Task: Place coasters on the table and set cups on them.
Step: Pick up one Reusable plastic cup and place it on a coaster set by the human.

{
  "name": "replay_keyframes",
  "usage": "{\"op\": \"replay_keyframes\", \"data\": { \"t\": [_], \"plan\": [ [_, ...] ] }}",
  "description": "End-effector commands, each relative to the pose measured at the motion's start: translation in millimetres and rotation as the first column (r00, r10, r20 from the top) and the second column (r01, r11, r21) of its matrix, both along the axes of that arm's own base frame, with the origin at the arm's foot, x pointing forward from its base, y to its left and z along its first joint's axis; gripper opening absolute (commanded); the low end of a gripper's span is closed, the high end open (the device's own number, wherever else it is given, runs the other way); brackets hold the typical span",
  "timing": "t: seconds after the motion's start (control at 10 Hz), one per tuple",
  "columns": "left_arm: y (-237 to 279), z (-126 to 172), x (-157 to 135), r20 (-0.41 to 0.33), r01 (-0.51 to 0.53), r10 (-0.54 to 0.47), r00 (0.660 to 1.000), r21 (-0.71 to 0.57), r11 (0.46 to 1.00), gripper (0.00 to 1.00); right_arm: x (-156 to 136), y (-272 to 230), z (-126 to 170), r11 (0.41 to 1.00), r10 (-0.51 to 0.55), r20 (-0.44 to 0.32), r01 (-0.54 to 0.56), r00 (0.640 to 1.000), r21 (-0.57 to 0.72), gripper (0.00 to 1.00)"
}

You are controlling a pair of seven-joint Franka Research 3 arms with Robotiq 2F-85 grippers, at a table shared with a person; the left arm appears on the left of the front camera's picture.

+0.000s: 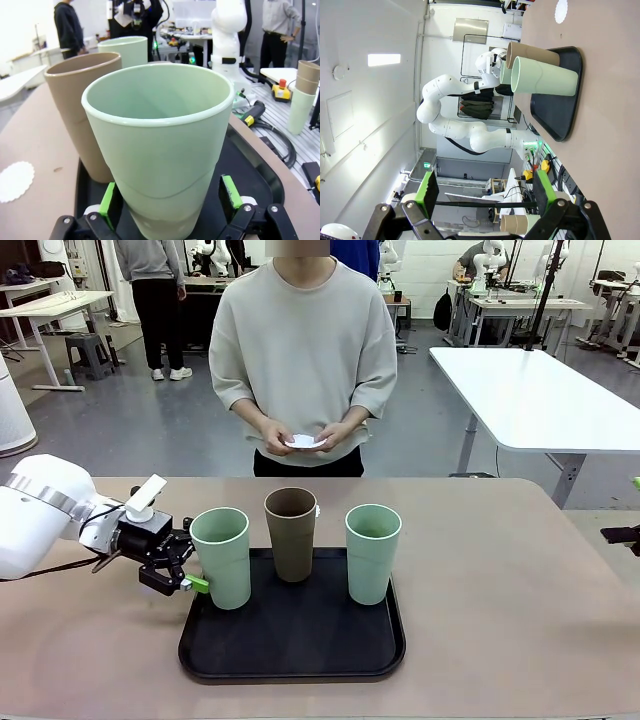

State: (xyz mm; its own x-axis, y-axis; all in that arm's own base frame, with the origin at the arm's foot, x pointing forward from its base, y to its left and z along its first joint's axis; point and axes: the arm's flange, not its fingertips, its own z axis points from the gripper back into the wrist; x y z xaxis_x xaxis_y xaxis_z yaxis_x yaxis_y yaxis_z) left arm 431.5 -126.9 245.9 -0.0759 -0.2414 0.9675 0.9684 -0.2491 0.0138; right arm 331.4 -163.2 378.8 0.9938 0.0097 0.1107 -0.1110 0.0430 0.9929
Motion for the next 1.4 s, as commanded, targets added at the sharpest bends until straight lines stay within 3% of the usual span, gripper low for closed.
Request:
{"op": "replay_keyframes", "data": {
  "t": [0.0,0.5,0.6,0.7,0.8,0.9,1.0,1.2,1.3],
  "plan": [
    [-11,-6,2,0.041,0.0,0.001,0.999,-0.037,0.999,1.0,1,-1,1,1.0,0.0,0.002,0.0,1.0,0.013,1.0],
    [-15,-10,2,0.035,0.014,-0.013,0.999,-0.042,0.999,1.0,1,-1,1,1.0,0.0,0.002,0.0,1.0,0.013,1.0],
    [-15,-10,2,0.037,0.018,-0.016,0.999,-0.049,0.999,0.45,1,-1,1,1.0,0.0,0.002,0.0,1.0,0.013,1.0],
    [-15,-9,3,0.034,0.012,-0.01,0.999,-0.051,0.999,0.45,1,-1,1,1.0,0.0,0.002,0.0,1.0,0.013,1.0],
    [-14,-8,2,0.034,0.007,-0.005,0.999,-0.052,0.999,0.0,1,-1,1,1.0,0.0,0.002,0.0,1.0,0.013,1.0],
    [-12,-6,2,0.034,0.001,0.001,0.999,-0.054,0.999,0.43,1,-1,1,1.0,0.0,0.002,0.0,1.0,0.013,1.0],
    [-10,-4,2,0.033,-0.004,0.006,0.999,-0.055,0.998,0.0,1,-1,1,1.0,0.0,0.002,0.0,1.0,0.013,1.0],
    [-5,5,-1,0.021,-0.008,0.009,1.0,-0.048,0.999,0.0,1,-1,1,1.0,0.0,0.002,0.0,1.0,0.013,1.0],
    [2,27,-6,-0.027,-0.035,0.033,0.999,-0.068,0.997,0.0,1,-1,1,1.0,0.0,0.002,0.0,1.0,0.013,1.0]
  ]
}}
